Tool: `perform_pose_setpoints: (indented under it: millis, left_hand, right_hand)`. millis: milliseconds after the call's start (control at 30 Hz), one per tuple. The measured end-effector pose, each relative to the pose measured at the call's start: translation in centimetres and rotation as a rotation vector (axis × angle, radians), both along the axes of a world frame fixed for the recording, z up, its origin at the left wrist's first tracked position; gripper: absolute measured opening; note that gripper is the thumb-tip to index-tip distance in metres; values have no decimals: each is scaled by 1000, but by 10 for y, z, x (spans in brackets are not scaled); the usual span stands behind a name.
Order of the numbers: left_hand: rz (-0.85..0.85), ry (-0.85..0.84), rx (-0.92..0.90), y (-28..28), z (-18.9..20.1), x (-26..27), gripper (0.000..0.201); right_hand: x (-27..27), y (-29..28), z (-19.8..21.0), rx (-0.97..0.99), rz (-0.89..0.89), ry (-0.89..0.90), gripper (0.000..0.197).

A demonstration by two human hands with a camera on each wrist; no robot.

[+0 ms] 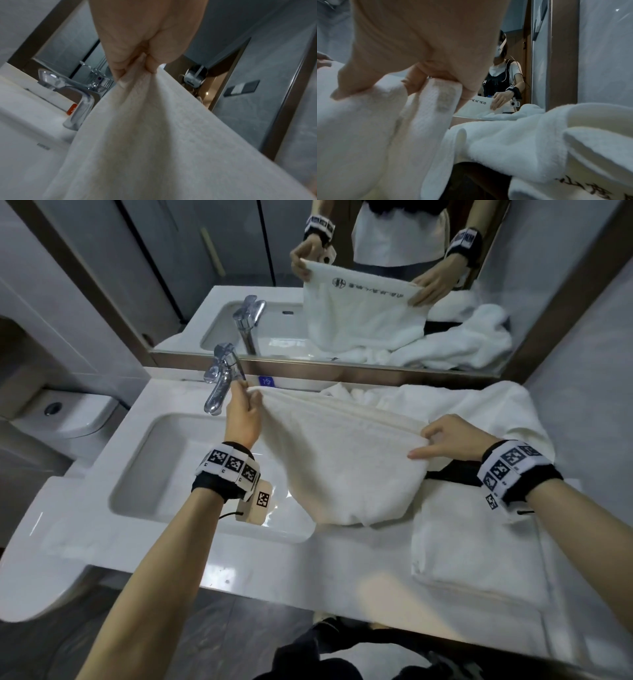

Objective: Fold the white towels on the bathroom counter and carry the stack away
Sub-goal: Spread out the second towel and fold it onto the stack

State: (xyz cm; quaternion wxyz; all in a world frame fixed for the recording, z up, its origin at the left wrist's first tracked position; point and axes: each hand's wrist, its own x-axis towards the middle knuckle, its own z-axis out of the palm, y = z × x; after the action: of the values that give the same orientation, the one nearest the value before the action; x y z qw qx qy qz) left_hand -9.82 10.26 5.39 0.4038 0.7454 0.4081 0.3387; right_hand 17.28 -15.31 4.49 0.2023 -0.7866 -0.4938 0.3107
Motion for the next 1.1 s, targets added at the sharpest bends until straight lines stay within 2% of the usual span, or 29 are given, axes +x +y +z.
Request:
perform_pose_setpoints:
  millis: [133, 233, 300, 467, 567, 600, 667, 733, 800, 867, 1000, 1100]
  left_hand:
    - [-148, 87, 128, -9, -18, 0, 22]
    - [-207, 217, 131, -13, -33, -3, 14]
    - [-188, 234, 71, -9, -36, -6, 11]
    - [-184, 297, 78, 14, -25, -10, 13]
    - [-164, 276, 74, 26, -19, -9, 1]
    - [-150, 273, 49, 30, -17, -9, 4]
    - [-121, 286, -30, 38, -18, -10, 5]
    - [-102, 319, -95, 43, -19, -10, 4]
    - [-107, 360, -117, 45, -18, -9, 12]
    - [-113, 394, -91, 47, -18, -6, 32]
    - [-104, 382, -69, 53, -16, 0, 44]
    - [-109, 368, -83, 56, -18, 5, 44]
  right_hand:
    - [4, -7, -6, 59, -42, -111, 42]
    - [4, -14, -17, -56, -12, -157, 41]
    - [1, -20, -24, -147, 27, -122, 39]
    - [-11, -22, -35, -283, 185, -33, 26]
    - [-16, -13, -35, -246, 218, -16, 28]
    - [-15, -12, -33, -197, 207, -19, 30]
    - [-12, -9, -28, -62, 128, -28, 31]
    - [-5, -6, -25, 40, 55, -21, 42]
    - [1, -5, -22, 55, 39, -26, 55]
    - [5, -4, -19, 24, 27, -70, 60]
    - [13, -3, -17, 30, -21, -104, 60]
    - [16, -6, -22, -22, -25, -35, 42]
